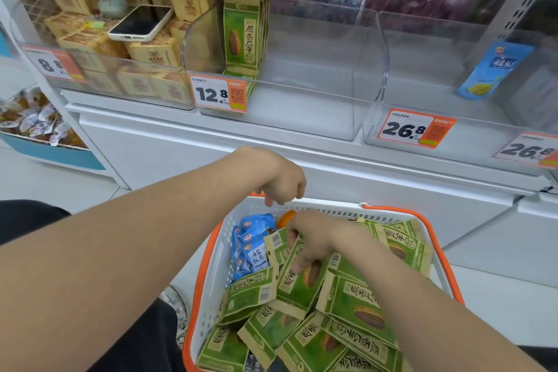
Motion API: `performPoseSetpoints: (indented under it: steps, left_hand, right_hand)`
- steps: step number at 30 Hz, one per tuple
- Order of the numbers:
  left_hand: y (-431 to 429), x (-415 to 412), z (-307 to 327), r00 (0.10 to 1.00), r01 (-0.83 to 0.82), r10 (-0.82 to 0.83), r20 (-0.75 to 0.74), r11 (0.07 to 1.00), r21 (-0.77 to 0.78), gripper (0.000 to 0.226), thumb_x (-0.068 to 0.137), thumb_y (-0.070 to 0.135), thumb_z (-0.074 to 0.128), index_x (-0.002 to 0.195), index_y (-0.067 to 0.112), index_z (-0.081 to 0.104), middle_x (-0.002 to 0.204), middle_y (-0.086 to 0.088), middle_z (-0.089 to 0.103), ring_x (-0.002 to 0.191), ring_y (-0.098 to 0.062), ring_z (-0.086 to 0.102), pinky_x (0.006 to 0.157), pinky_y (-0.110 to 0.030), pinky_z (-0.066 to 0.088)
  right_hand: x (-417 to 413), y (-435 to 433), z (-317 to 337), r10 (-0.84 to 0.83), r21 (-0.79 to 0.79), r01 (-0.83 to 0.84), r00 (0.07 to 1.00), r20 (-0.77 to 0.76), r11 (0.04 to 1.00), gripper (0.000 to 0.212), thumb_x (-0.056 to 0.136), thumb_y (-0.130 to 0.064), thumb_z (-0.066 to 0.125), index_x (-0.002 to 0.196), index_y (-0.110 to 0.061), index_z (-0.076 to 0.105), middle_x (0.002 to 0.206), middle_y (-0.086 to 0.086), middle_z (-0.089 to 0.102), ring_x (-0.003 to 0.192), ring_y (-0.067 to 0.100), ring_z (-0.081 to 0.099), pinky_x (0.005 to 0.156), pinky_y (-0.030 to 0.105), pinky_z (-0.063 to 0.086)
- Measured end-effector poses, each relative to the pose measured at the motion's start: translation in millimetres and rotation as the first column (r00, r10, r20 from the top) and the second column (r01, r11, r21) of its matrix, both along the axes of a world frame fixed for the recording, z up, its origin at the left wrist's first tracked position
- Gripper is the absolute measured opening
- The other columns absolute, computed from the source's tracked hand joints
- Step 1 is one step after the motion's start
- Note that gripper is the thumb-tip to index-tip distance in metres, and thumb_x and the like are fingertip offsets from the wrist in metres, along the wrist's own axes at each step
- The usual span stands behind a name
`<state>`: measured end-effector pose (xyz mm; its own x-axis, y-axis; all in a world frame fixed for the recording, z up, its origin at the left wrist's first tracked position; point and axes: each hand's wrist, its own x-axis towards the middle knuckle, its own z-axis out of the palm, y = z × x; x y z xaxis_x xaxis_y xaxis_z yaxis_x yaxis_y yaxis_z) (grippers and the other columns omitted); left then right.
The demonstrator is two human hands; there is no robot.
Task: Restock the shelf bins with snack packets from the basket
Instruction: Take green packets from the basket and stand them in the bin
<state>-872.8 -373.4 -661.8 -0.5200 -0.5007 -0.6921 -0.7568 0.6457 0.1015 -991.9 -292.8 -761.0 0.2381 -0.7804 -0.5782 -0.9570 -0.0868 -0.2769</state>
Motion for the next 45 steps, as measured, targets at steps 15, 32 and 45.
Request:
performPoseSetpoints:
  steps: [15,32,45]
  left_hand:
    - [-16,28,35,0.685,-0.533,0.641,-0.347,0.765,0.362,0.059,0.101,0.067,0.046,0.108,0.016,0.075,0.1,-0.006,0.08,0.082,-0.023,0.077,0.082,-0.041,0.063]
    - [-30,32,63,-0.06,-0.531,0.403,-0.913,0.762,0.371,0.061,0.098,0.044,0.07,0.087,-0.015,0.065,0.075,-0.031,0.069,0.054,-0.03,0.068,0.041,-0.033,0.052]
    - [-53,51,103,-0.034,-0.467,0.529,-0.848,0.741,0.482,0.02,0.108,0.009,0.055,0.106,-0.006,0.069,0.093,-0.022,0.077,0.078,-0.022,0.079,0.051,-0.021,0.056]
  right_hand:
    - [-26,-10,61,-0.254,-0.235,0.765,0.461,0.85,0.6,0.005,0.086,-0.024,0.084,0.084,-0.021,0.08,0.082,-0.006,0.078,0.08,0.01,0.074,0.082,0.036,0.059]
    - [4,-20,102,-0.085,0.026,0.912,0.01,0.996,0.408,0.015,0.094,-0.016,0.076,0.083,-0.007,0.078,0.074,0.004,0.076,0.067,0.011,0.068,0.062,0.024,0.054]
    - [24,-43,136,-0.184,-0.238,0.86,0.35,0.918,0.451,0.054,0.075,-0.046,0.089,0.119,-0.031,0.062,0.099,-0.017,0.076,0.087,0.002,0.072,0.081,0.042,0.062]
